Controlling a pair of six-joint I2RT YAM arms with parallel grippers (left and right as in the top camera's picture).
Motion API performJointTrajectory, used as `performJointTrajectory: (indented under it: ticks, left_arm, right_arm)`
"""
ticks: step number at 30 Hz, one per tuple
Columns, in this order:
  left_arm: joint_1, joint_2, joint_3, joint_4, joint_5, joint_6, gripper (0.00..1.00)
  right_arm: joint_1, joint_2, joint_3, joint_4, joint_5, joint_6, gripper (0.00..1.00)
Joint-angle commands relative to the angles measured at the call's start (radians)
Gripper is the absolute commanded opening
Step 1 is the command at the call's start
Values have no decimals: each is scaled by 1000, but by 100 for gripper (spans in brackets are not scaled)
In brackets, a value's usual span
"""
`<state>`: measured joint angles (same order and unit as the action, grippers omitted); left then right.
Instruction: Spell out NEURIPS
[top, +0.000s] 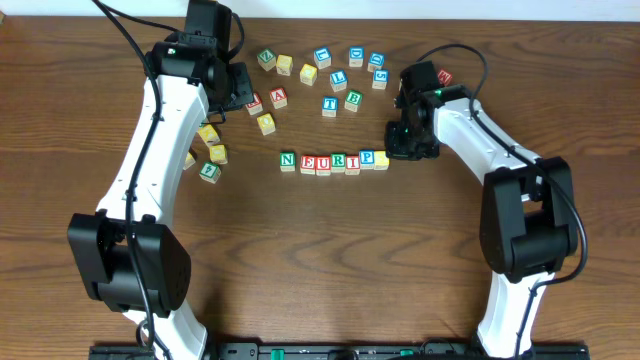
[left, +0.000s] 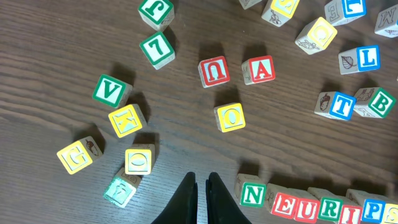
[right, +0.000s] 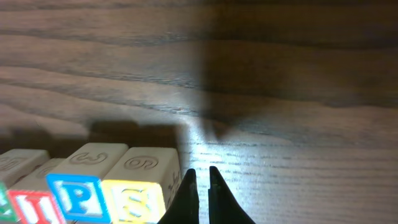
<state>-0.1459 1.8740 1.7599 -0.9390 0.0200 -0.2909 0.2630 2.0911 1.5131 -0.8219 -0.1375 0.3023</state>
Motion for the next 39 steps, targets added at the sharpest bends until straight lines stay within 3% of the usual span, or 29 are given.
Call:
performJointTrajectory:
  ticks: [1, 39]
  left_arm:
    - [0, 8, -5, -6, -11, 8, 8]
    - [-11, 9, -42, -6, -11, 8, 8]
  right_arm:
    - [5, 35, 14, 8, -2, -12, 1]
    - [56, 43, 14, 68, -56, 0, 2]
